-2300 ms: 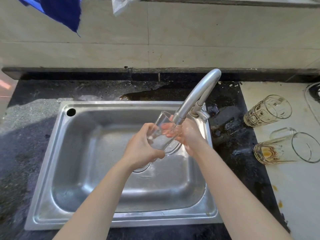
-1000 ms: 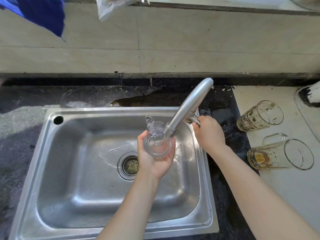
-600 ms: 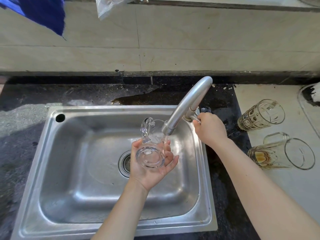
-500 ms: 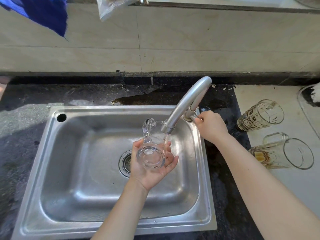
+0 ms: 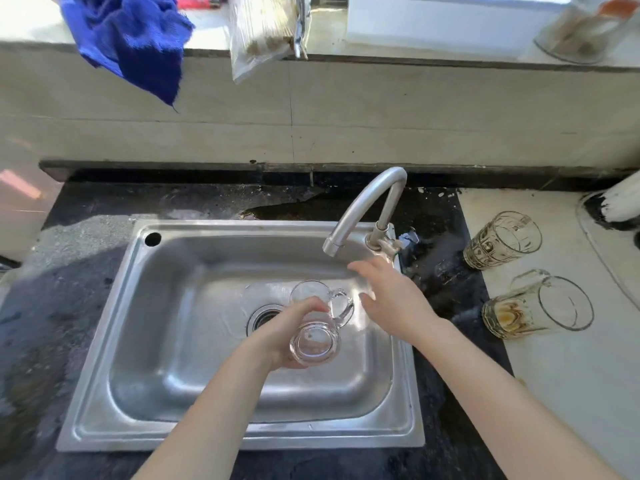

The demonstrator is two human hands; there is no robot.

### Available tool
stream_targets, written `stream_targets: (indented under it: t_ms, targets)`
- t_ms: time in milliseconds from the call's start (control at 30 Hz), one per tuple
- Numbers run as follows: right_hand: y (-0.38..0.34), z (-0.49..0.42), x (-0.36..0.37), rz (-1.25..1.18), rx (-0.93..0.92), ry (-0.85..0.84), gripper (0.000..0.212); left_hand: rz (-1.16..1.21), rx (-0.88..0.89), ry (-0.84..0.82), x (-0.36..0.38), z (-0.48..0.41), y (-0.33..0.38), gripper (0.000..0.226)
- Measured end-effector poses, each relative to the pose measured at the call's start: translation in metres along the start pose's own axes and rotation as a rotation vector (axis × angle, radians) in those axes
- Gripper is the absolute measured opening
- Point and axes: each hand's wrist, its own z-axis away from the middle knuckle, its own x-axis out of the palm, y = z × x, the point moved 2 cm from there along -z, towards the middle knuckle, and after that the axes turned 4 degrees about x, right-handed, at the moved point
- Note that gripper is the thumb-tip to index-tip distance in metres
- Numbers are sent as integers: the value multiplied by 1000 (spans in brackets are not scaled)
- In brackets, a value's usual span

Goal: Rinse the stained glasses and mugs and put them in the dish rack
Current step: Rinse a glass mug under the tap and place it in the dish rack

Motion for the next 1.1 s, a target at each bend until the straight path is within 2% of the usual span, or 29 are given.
stream_targets:
  t_ms: [33,100,167,233,333,433,500,600,667,800,900,1100]
  targets:
    - [-8,4,4,62,-66,-130,51,-83,-11,9,1,4,-1,28]
    - [-18,12,8,183,-178,-227,44,-151,-15,19,2,11,-2,31]
    - [-24,21,5,207,-227,-220,27,-154,-11,14,-1,17,-3,32]
    - [-28,30,2,211,-286,-200,20,-165,-1,-19,-3,26,-2,37]
    - [-35,45,-6,210,-321,-211,22,-264,15,-26,-5,40,-1,50]
    - [-42,60,-14,214,-312,-255,25,-278,31,-55,-6,56,0,47]
    - [-43,67,-18,152,-268,-261,29,-220,38,-93,-7,65,1,50]
    - [-38,75,-18,-34,-114,-230,34,-158,116,-55,-6,78,8,53]
    - [-37,81,-18,-177,-1,-197,35,-224,224,4,-4,89,15,52]
    - [-51,92,-19,-323,122,-100,36,-510,506,137,-7,109,27,23]
    - [-64,103,-18,-420,176,-34,36,-618,631,112,-13,123,35,11]
    - [-84,123,-11,-476,261,93,39,-654,711,-2,-23,136,37,21]
